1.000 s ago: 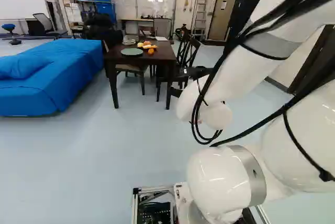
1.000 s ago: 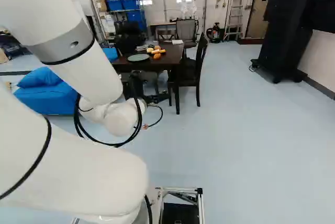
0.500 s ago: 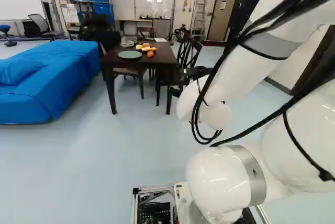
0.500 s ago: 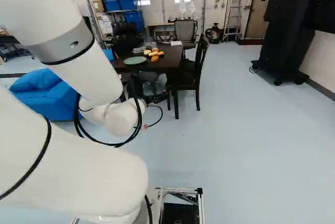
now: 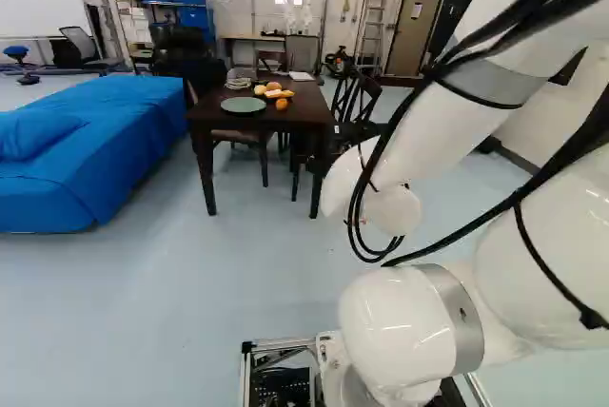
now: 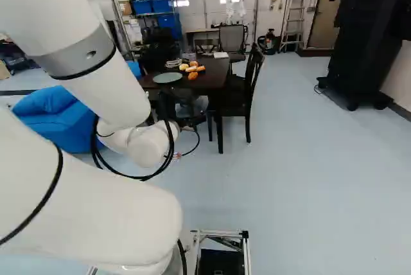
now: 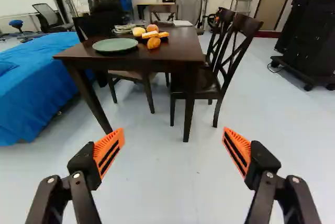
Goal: Move the croissant to the empty plate
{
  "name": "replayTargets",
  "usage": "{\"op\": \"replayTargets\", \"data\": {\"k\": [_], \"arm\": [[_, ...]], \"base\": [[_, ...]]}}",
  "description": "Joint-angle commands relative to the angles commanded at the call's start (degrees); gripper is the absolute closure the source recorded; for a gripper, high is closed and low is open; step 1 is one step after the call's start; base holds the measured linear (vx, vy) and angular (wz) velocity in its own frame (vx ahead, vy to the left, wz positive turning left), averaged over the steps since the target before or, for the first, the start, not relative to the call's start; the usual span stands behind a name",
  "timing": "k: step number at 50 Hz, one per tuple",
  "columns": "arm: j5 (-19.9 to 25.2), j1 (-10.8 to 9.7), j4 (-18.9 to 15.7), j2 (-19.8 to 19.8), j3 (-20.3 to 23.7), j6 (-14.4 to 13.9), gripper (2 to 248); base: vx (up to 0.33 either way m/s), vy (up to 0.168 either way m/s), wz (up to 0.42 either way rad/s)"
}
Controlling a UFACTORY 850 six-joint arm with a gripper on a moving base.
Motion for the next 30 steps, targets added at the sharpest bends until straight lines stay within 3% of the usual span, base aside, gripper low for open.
{"op": "replayTargets", "data": {"k": [13,30], "arm": [[0.0,0.0,0.0,0.0,0.0,0.0,3],[0.0,0.0,0.0,0.0,0.0,0.0,3]], "base": [[0.0,0.012,0.146],[0.0,0.0,-0.006]]}}
